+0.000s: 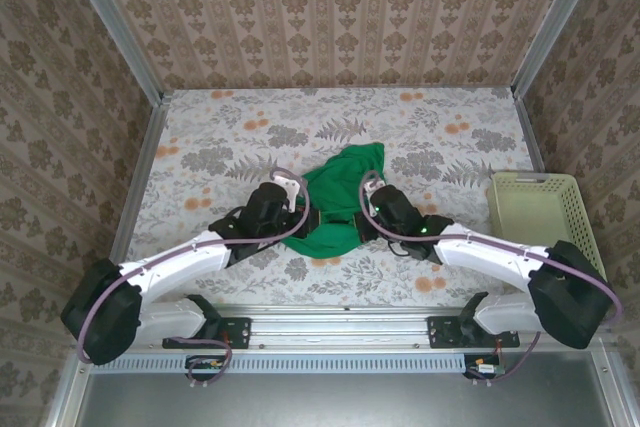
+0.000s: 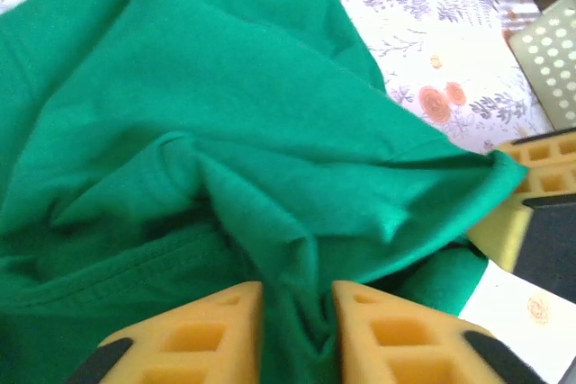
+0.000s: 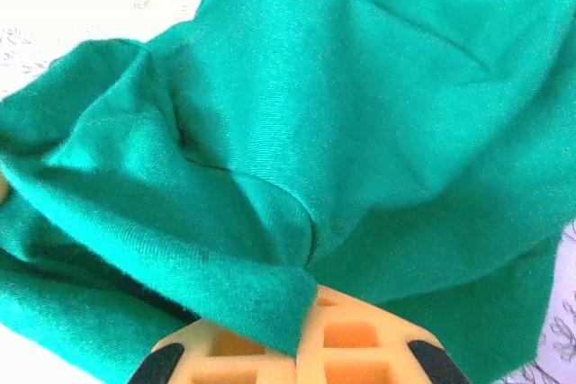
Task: Fold the inside-out t-shirt
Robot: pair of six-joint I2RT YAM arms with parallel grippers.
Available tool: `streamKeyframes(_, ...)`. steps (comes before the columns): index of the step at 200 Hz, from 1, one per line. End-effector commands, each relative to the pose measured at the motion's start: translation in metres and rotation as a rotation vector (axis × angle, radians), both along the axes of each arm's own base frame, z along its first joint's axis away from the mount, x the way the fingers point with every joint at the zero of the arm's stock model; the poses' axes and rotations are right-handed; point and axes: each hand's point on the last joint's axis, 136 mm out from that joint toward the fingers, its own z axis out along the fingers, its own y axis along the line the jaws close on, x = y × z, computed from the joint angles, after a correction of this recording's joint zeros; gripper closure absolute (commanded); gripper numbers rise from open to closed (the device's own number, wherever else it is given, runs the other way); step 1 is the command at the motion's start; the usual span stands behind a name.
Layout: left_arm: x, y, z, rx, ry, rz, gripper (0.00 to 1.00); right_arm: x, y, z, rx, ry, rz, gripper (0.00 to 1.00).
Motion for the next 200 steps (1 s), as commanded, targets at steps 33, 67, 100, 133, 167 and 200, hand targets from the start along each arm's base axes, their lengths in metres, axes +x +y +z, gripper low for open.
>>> streamKeyframes(33,-0.006,0.018,0.007,0.259,-0.104,-0.012,0.63,-0.016,0.03,0.05,0.276,-0.041,0.134,1.0)
streamKeyframes(67,-0.024,-0.004,0.041,0.215,-0.237,-0.101,0.56,-0.021,0.033,0.077,0.333,-0.091,0.172,1.0)
streamKeyframes(100,-0.029,-0.022,0.047,0.191,-0.267,-0.156,0.52,-0.023,0.033,0.085,0.348,-0.104,0.182,1.0)
streamKeyframes(133,-0.024,-0.038,0.035,0.2,-0.261,-0.176,0.52,-0.027,0.032,0.089,0.366,-0.11,0.191,1.0)
streamKeyframes(167,-0.001,-0.042,0.025,0.221,-0.284,-0.12,0.38,-0.029,0.034,0.085,0.363,-0.1,0.2,1.0)
streamKeyframes(200,0.026,-0.033,0.034,0.224,-0.319,-0.016,0.43,-0.026,0.028,0.069,0.311,-0.075,0.167,1.0)
